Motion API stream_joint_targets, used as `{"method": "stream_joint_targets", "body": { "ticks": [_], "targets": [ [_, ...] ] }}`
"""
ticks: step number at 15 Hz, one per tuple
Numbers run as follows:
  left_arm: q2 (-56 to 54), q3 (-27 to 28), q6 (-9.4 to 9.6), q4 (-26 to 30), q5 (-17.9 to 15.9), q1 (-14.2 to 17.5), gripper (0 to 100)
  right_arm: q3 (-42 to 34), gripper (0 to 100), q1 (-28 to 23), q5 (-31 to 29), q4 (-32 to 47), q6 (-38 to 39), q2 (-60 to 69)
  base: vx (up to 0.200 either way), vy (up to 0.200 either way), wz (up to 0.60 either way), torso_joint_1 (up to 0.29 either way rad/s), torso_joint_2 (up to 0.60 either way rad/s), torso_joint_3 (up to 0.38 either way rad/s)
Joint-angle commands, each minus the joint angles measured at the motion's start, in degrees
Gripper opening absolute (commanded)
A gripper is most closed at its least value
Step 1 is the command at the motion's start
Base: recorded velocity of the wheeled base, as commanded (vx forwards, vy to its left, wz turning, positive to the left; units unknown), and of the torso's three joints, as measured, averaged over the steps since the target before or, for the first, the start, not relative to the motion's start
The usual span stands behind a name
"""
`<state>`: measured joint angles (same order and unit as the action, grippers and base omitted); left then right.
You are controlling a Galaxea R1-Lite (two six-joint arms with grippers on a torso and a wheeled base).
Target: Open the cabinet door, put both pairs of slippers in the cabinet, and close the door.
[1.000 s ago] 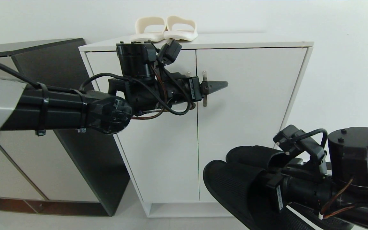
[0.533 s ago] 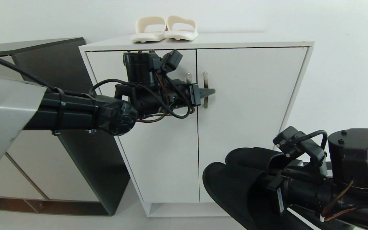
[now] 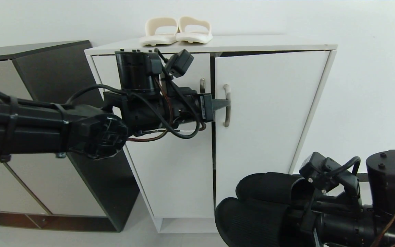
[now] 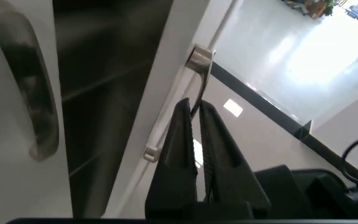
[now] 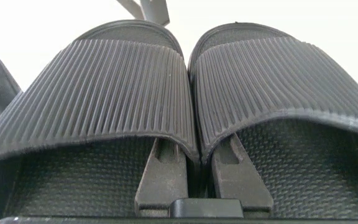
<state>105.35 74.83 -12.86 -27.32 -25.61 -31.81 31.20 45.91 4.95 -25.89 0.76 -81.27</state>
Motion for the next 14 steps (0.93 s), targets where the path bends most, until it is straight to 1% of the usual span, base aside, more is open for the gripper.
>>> {"method": "stream_joint_targets", "body": {
  "ticks": [1,2,3,4,5,6,7,8,9,11,14],
  "targets": [
    [-5.42,-5.13,1.96,-0.1,0.12,-0.98,0,-0.7,0,0.06,0.06,-0.12,-0.32,0.42,0.0,0.0,0.0,0.0,0.0,0.0],
    [-6.39,-6.45,2.23,-0.28,0.12,-1.15,0,-0.96,0,0.06,0.06,-0.21,-0.76,0.42,0.0,0.0,0.0,0.0,0.0,0.0],
    [-10.43,-10.84,2.4,-0.45,0.21,-2.3,0,-1.23,0,0.06,0.15,-0.3,-2.16,0.42,0.0,0.0,0.0,0.0,0.0,0.0],
    [-12.89,-13.04,2.4,-0.45,0.21,-2.65,0,-1.4,0,0.06,0.15,-0.3,-2.34,0.42,0.0,0.0,0.0,0.0,0.0,0.0],
    [-16.14,-15.5,2.58,-0.45,0.21,-2.56,0,-1.58,0,0.14,0.15,-0.21,-2.78,0.42,0.0,0.0,0.0,0.0,0.0,0.0],
    [-16.76,-15.85,2.58,-0.45,0.21,-1.59,0,-1.49,0,0.14,0.15,-0.3,-2.87,0.33,0.0,0.0,0.0,0.0,0.0,0.0],
    [-16.49,-15.68,2.4,-0.54,-0.05,1.48,0,-1.49,0,0.14,0.15,-0.3,-2.95,0.42,0.0,0.0,0.0,0.0,0.0,0.0],
    [-15.44,-14.8,2.14,-0.98,-0.32,3.33,0,-1.58,0,0.14,0.15,-0.3,-2.95,0.42,0.0,0.0,0.0,0.0,0.0,0.0],
    [-13.15,-12.95,1.7,-1.95,-0.32,4.38,0,-1.58,0,0.32,0.06,-0.3,-3.04,0.42,0.0,0.0,0.0,0.0,0.0,0.0],
    [-9.81,-9.96,-0.76,-3.97,0.12,4.65,0,-1.58,0,0.85,0.06,-0.39,-3.04,0.42,0.0,0.0,0.0,0.0,0.0,0.0],
    [-4.63,-3.81,-1.03,-3.88,0.21,5.44,0,-1.84,0,0.94,0.06,-0.39,-3.13,0.33,0.0,0.0,0.0,0.0,0.0,0.0]
  ]
}}
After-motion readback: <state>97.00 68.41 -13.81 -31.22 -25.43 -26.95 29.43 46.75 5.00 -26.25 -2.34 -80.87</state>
